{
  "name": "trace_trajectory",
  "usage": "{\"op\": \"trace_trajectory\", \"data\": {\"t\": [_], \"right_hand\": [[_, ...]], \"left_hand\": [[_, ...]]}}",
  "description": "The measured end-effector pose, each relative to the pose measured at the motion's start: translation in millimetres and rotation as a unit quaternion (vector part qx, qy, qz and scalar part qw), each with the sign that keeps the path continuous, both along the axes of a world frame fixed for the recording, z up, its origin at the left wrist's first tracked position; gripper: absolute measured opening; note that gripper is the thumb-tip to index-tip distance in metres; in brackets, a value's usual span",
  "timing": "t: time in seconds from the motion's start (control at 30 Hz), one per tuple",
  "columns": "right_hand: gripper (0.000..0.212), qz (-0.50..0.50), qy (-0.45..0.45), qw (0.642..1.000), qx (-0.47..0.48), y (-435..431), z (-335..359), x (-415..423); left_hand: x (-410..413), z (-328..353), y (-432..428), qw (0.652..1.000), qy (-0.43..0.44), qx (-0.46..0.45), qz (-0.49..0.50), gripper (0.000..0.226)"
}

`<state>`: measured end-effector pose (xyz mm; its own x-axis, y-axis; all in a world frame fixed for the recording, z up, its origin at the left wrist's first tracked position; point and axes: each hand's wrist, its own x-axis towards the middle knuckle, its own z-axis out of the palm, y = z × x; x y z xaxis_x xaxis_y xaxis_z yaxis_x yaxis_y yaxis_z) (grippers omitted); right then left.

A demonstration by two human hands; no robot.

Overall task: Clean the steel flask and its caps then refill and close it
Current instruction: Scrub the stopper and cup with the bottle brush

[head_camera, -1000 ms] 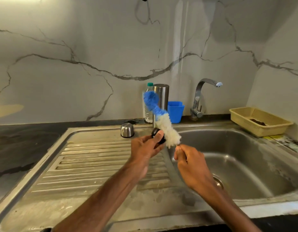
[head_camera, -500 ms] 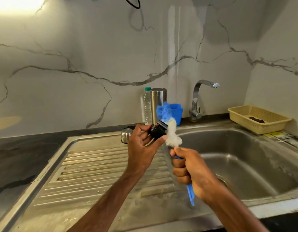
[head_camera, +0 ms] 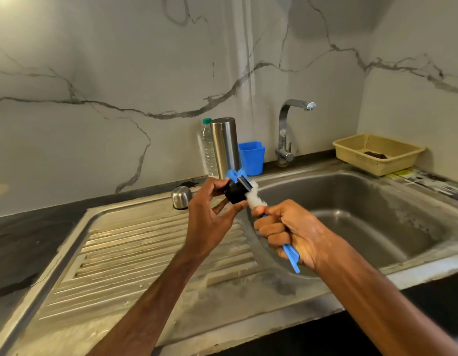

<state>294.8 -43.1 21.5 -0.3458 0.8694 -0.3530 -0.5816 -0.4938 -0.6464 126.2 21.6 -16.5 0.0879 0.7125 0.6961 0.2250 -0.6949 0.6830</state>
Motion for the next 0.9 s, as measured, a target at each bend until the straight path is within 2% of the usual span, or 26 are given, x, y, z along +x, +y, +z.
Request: {"op": "trace_trajectory", "data": {"t": [0.33,0.43,0.57,0.7,0.8,0.9], "right_hand": [[0.034,-0.008,0.021,1.0,-0.002,1.0,6.3,-3.9],[0.032,-0.032,0.024,0.999,-0.01,7.2,7.6,1.8],[0.034,-0.02,-0.044,0.999,0.023,-6.9,4.0,2.8],[0.031,-0.045,-0.126,0.989,0.065,-10.5,1.1,8.5],[0.031,-0.061,-0.171,0.979,0.094,-16.9,-3.7,11.6],[0.035,-0.056,-0.203,0.971,0.115,-22.2,-8.8,15.3]], "left_hand": [[-3.3,5.3,5.3,1.0,-0.019,-0.004,-0.014,0.047],[4.9,4.2,-4.3,0.999,0.01,-0.012,-0.037,0.047],[-0.8,8.0,4.9,0.999,0.008,-0.024,-0.046,0.039],[2.7,13.0,-1.0,0.983,-0.006,-0.12,-0.138,0.04],[3.4,19.2,-9.2,0.948,-0.056,-0.215,-0.229,0.044],[-0.9,24.3,-12.4,0.917,-0.039,-0.282,-0.279,0.046]]}}
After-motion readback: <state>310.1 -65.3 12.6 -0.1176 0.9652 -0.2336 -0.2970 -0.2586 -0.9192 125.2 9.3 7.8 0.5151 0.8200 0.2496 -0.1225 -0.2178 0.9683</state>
